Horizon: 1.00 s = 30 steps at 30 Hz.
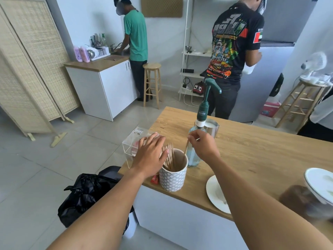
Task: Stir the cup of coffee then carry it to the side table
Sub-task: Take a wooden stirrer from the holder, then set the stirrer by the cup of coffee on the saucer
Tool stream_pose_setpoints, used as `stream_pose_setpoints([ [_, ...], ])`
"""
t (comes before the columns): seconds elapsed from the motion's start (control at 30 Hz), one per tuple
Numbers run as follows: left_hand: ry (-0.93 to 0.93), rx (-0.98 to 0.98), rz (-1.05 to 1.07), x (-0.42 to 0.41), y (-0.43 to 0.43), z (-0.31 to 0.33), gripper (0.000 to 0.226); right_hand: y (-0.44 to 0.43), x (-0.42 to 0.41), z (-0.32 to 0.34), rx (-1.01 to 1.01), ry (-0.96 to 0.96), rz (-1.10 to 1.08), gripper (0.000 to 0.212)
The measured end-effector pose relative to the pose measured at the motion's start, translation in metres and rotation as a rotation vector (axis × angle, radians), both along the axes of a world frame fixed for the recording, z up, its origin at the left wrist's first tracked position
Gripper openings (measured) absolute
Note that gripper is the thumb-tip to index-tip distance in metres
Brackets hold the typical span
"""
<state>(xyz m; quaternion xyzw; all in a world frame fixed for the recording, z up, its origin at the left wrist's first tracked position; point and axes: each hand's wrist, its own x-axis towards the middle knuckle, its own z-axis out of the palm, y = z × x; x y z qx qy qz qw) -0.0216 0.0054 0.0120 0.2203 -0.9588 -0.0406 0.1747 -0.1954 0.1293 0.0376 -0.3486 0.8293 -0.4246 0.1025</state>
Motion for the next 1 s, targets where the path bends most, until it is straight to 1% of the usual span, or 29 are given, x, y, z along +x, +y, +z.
stream_pose_setpoints([
  [0.13,-0.004,0.002,-0.052,-0.004,0.018,0.01,0.06,0.033,-0.007,0.02,-0.084,-0.089,-0.137,0.019],
  [0.27,0.006,0.024,-0.122,-0.011,0.041,0.018,0.05,0.077,-0.009,0.036,-0.175,-0.131,-0.26,0.016],
  [0.4,0.006,0.038,-0.187,-0.017,0.066,0.018,0.047,0.12,-0.007,0.04,-0.213,-0.156,-0.354,0.014],
  [0.67,-0.083,0.021,-0.312,-0.032,0.11,0.0,0.051,0.195,-0.003,0.026,-0.184,-0.179,-0.492,0.014],
  [0.83,-0.099,0.082,-0.365,-0.043,0.124,-0.012,0.047,0.223,-0.009,0.01,-0.19,-0.204,-0.542,0.013],
  [1.0,-0.183,0.135,-0.359,-0.057,0.133,-0.032,0.051,0.24,-0.018,-0.01,-0.093,-0.211,-0.547,0.012],
])
